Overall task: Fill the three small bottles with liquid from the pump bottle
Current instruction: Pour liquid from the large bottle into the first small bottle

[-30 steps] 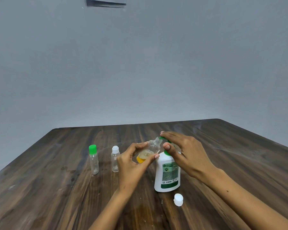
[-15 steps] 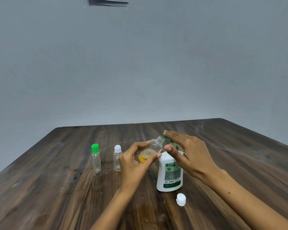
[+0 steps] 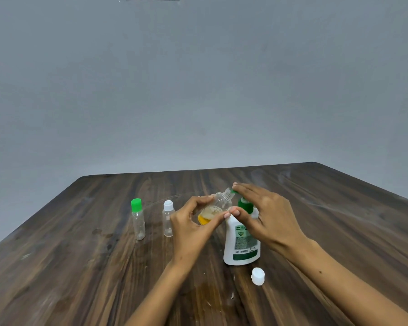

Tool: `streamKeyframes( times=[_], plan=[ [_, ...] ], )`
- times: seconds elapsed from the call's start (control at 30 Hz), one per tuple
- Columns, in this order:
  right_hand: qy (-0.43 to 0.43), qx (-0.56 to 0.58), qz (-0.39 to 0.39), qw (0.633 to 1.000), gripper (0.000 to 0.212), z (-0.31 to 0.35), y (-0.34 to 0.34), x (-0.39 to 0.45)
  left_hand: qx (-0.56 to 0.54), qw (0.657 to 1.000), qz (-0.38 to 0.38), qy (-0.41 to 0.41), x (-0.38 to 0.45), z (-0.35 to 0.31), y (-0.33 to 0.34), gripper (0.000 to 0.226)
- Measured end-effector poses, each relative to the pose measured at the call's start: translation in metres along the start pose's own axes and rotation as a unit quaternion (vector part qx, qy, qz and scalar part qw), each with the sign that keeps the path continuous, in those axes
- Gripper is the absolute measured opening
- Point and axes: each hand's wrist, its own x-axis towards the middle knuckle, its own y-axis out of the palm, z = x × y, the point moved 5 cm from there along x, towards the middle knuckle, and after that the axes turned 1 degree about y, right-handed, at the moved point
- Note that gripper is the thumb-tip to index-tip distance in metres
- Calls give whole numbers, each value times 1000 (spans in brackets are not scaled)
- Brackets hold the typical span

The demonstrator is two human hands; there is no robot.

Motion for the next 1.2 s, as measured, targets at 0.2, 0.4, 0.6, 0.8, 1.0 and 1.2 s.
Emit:
streamKeyframes(
  times=[0.2, 0.4, 0.6, 0.8, 1.0, 1.2],
  plan=[
    [-12, 8, -13, 1000, 92, 1, -11, 6, 21, 1000, 1, 5, 1, 5, 0, 37],
    [5, 0, -4, 1000, 93, -1, 0, 0, -6, 1000, 0, -3, 0, 0, 0, 40],
    [-15, -8, 9, 1000, 98, 3, -10, 6, 1, 1000, 5, -1, -1, 2, 1, 38],
    [-14, -26, 17, 999, 98, 2, -5, 1, 3, 1000, 1, 0, 0, 3, 1, 38],
    [-22, 2, 12, 1000, 97, 2, -11, 6, 18, 1000, 4, 2, -1, 4, 1, 38],
    [-15, 4, -4, 1000, 92, 3, -7, 2, -4, 1000, 1, -7, -1, -1, 0, 36]
  ],
)
